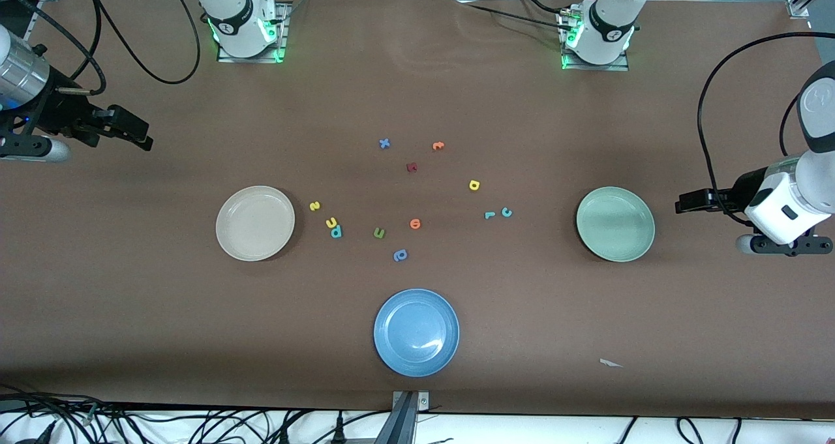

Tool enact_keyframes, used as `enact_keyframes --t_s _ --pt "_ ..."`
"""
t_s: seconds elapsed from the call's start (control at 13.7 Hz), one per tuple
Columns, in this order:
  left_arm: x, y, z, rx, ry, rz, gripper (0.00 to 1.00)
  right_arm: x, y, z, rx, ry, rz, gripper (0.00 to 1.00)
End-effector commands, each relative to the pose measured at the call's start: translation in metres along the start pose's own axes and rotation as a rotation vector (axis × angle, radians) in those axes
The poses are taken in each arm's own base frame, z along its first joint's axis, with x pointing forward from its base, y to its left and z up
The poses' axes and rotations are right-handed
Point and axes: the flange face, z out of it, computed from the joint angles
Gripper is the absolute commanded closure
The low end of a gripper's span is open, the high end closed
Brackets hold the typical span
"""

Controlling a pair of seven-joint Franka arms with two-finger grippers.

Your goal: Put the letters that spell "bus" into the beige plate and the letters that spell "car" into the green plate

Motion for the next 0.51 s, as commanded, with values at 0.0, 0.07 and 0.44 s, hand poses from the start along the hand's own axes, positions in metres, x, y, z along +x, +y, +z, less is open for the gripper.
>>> enact_keyframes --t_s 0.0,0.07,0.44 --pt "-0.007 0.002 -0.003 -0.011 0.001 0.009 0.00 0.002 -0.001 -0.004 -0.008 0.003 0.010 0.00" --pt "-0.007 0.002 -0.005 -0.011 0.005 0.009 0.00 0.002 -0.001 -0.004 -0.008 0.003 0.010 0.00" --pt "-0.007 -0.007 -0.010 -0.012 0.014 0.004 0.00 -0.001 -0.023 -0.002 -0.014 0.001 -0.033 0.00"
